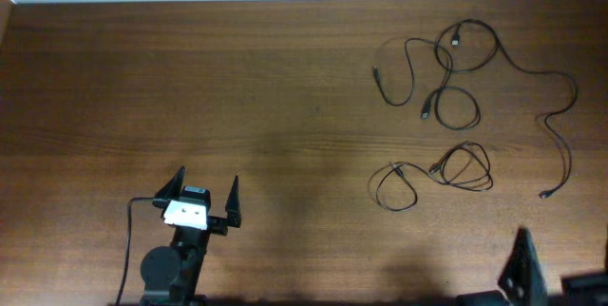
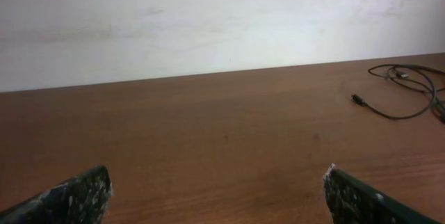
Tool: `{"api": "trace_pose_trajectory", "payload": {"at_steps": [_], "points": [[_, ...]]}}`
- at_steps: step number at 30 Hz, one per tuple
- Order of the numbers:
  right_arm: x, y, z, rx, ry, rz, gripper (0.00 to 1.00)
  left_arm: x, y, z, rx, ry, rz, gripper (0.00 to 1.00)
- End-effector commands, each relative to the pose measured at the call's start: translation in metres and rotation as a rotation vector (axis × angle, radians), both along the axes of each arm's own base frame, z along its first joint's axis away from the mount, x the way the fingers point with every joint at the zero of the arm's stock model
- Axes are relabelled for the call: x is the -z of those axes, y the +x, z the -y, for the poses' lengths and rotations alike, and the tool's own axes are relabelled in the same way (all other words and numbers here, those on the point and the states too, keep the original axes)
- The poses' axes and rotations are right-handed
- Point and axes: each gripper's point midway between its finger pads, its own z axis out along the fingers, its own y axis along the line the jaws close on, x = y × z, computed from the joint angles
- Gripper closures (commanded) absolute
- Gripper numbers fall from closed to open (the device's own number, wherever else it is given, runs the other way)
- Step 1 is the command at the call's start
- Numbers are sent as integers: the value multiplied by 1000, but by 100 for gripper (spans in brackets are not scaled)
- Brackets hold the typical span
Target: Untangle cables
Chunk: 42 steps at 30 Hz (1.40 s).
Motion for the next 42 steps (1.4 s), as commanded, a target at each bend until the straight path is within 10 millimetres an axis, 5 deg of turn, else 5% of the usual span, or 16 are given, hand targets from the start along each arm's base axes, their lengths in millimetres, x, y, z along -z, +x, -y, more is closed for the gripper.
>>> {"api": "trace_pose_trajectory", "payload": {"at_steps": [1,5,8,16,19,42], "points": [[16,29,-3,25,-35,50,2,1,0,-3,-13,16,0,1],[58,71,3,82,4,94,1,1,0,-3,-13,16,0,1],[110,101,2,97,-5,-5,2,1,0,-3,-13,16,0,1],[224,140,-3,95,-53,-284,1,1,0,-3,-13,16,0,1],[287,144,-3,93,-97,-538,2,1,0,-3,-13,16,0,1],[289,143,-4,89,-99,-548,1,1,0,-3,-13,16,0,1]]}}
